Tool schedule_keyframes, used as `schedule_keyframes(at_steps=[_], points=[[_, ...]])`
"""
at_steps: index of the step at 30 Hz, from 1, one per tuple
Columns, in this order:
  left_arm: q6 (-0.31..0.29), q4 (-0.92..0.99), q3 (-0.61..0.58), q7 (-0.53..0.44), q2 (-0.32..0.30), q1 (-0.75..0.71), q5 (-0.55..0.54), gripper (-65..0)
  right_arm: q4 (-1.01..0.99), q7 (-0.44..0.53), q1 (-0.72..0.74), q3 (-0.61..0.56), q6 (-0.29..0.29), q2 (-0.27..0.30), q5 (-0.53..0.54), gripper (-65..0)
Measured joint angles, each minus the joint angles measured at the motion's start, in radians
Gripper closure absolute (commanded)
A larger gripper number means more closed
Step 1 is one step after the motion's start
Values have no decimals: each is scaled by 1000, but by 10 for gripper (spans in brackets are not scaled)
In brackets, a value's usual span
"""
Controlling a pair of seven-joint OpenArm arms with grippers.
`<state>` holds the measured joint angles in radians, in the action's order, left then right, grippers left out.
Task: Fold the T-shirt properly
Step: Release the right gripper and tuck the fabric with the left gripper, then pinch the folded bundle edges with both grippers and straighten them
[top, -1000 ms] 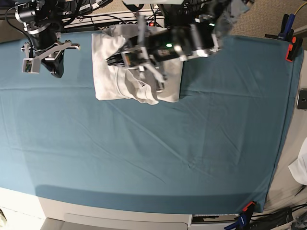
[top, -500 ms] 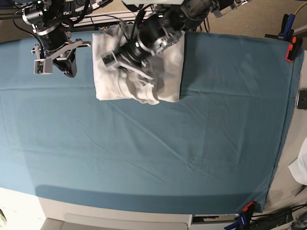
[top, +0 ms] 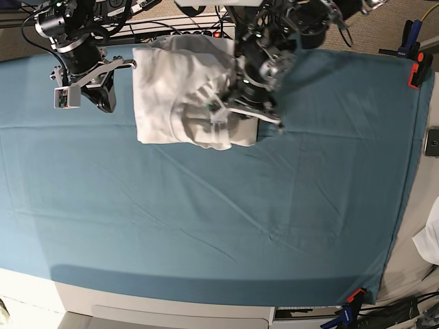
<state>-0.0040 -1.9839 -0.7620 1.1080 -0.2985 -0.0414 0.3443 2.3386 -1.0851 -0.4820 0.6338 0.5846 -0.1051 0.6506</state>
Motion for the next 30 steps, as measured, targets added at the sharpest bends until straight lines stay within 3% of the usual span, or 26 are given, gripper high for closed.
schedule_keyframes(at_steps=[3, 5, 8, 10, 12, 14, 17, 22, 28, 30], points=[[33, -60, 55, -10, -30, 0, -105, 0, 0, 13, 21, -1, -1, 2, -4, 0], [16, -146, 117, -76, -41, -8, -323, 0, 0, 13, 36, -2, 0, 2, 4, 0], [-138, -270, 252, -190, -18, -71, -643, 0, 0, 17, 56, -2, 0, 2, 4, 0], [-247, -280, 299, -193, -1, -97, -790, 0, -9, 20, 74, -1, 0, 2, 42, 0], [-278, -257, 314, -193, 7, -103, -832, 0, -116, 34, 113, -2, 9, 3, 124, 0], [-301, -222, 314, -186, 2, -108, -864, 0, -235, -40, 145, -1, 32, 3, 158, 0], [-335, -158, 312, -186, 10, -140, -941, 0, -353, -114, 181, -1, 87, 2, 318, 0], [-330, -52, 313, -192, 71, -143, -942, 0, -491, -126, 246, -19, 91, 9, 346, 0], [-326, 17, 312, -185, 98, -144, -925, 0, -710, -108, 327, -148, 92, 62, 307, 0], [-284, 31, 312, -161, 98, -146, -875, 0, -776, -90, 359, -175, 92, 68, 296, 0]])
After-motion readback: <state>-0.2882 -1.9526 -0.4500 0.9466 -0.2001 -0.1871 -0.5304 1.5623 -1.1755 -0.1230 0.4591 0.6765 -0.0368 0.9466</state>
